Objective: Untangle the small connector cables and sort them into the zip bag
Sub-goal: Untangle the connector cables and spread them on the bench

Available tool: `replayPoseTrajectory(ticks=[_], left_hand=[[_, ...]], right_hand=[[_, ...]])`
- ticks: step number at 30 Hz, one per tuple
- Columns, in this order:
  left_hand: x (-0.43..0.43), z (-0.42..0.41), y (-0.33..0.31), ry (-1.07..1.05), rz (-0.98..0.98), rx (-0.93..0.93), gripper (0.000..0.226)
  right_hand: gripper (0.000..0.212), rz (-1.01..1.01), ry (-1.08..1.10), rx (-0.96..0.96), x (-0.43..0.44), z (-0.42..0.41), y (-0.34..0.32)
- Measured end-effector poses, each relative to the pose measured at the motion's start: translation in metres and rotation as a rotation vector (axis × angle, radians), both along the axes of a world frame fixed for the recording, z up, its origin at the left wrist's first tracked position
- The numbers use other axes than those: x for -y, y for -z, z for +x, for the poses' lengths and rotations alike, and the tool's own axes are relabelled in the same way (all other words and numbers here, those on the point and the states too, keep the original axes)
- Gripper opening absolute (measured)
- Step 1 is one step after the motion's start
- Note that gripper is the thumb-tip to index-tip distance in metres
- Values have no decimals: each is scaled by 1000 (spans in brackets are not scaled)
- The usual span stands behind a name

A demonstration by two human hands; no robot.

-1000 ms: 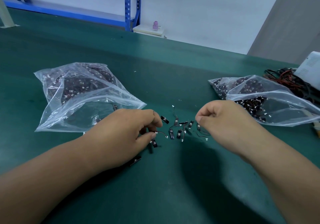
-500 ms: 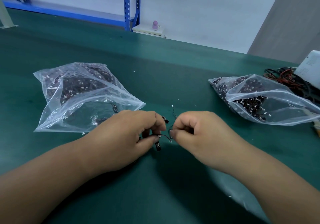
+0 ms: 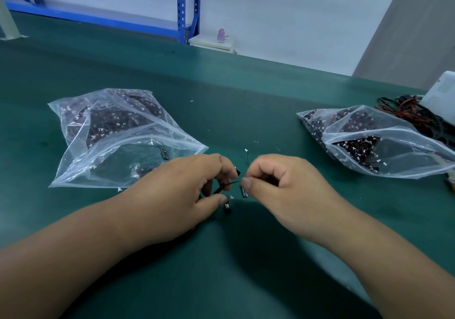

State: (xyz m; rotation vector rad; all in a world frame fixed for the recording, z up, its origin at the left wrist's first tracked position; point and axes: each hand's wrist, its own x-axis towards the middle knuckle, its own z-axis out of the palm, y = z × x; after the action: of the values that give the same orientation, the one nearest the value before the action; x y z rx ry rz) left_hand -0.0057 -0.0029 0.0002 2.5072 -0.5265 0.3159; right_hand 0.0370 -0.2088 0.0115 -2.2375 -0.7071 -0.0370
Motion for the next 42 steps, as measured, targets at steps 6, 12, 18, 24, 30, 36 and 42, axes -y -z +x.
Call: replayPoseTrajectory(ticks=[6,12,18,24,30,36,42], left_hand=[[-3,0,-1,-1,100,5,23],[-5,0,-2,128,314,-27,35],[-8,4,3,130,395,-90,60],[-8,6,8,89,382,-92,68],[-10,9,11,54,380,-85,70],[-9,8,10,91,361,-89,60],[-8,6,7,149,342,-76,55]], right_hand=[[23,259,92,-12,8,7,-16],[32,510,314,-60,23,25,-25],[15,212,393,-89,31,37,-10],[16,-79,434,-72,42,50,10],[13,-320,344,-165,43,49,13],[19,-423,337,-138,38,43,8],[18,-464,259,-214,36,37,-1]])
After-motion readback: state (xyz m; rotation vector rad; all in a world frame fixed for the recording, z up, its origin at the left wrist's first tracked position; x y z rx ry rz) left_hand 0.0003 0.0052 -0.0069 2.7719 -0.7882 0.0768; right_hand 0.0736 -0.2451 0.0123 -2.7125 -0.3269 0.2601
